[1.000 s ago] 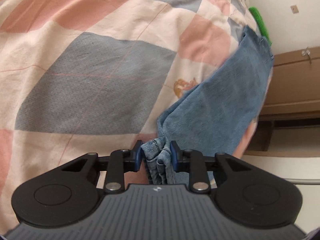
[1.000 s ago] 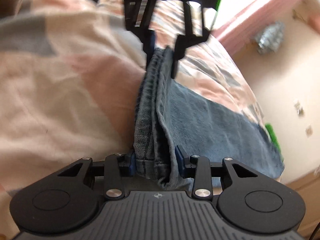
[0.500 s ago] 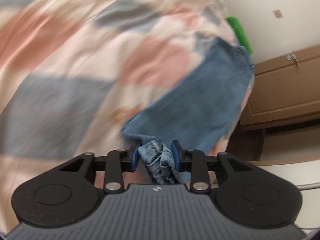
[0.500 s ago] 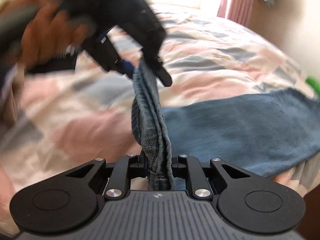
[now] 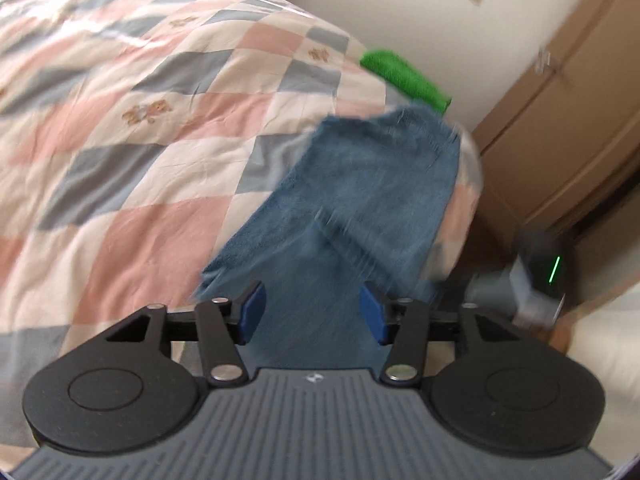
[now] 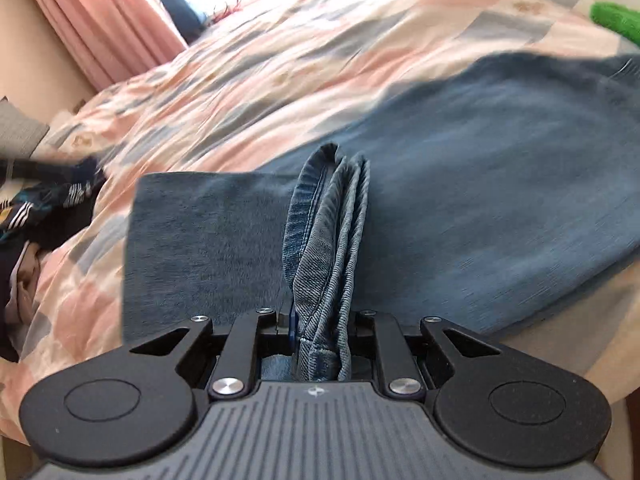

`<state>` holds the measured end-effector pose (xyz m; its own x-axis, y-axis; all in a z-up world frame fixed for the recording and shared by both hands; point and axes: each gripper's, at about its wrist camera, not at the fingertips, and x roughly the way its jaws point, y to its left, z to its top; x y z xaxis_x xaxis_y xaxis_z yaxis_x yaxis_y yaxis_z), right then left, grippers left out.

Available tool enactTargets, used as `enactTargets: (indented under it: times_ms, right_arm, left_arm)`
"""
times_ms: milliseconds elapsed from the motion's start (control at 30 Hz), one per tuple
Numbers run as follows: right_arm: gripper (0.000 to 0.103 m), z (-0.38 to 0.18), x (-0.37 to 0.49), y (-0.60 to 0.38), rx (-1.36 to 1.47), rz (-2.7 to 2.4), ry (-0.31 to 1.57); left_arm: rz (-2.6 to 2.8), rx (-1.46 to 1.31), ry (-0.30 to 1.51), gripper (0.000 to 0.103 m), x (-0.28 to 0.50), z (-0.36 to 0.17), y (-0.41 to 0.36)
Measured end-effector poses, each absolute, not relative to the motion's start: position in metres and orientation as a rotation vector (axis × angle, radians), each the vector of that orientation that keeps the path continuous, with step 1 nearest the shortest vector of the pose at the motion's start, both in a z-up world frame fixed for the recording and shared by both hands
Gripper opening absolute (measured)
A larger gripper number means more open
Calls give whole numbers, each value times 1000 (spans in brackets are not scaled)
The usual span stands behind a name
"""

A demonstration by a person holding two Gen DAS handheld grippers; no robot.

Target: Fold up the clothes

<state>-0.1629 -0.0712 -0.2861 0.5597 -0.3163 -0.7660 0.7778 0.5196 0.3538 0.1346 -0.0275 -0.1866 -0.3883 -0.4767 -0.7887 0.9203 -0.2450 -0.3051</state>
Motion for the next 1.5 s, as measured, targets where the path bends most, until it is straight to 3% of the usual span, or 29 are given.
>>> enactTargets:
  times_ms: [300, 767, 1100, 1500]
  right_arm:
    - [16, -272, -231, -162, 724, -729, 627]
    - [15, -260, -266, -230, 632, -769, 655]
    - [15, -251, -372, -317, 679, -965, 600]
    - [15, -258, -464, -387, 764, -949, 486]
  left_arm:
    - [-1791, 883, 836, 51, 57, -222, -27]
    - [-1796, 840, 948, 51, 26, -241, -124]
    - [-1830, 837, 987, 51, -29, -250, -196]
    - [-1696, 786, 1009, 51, -101, -259, -230]
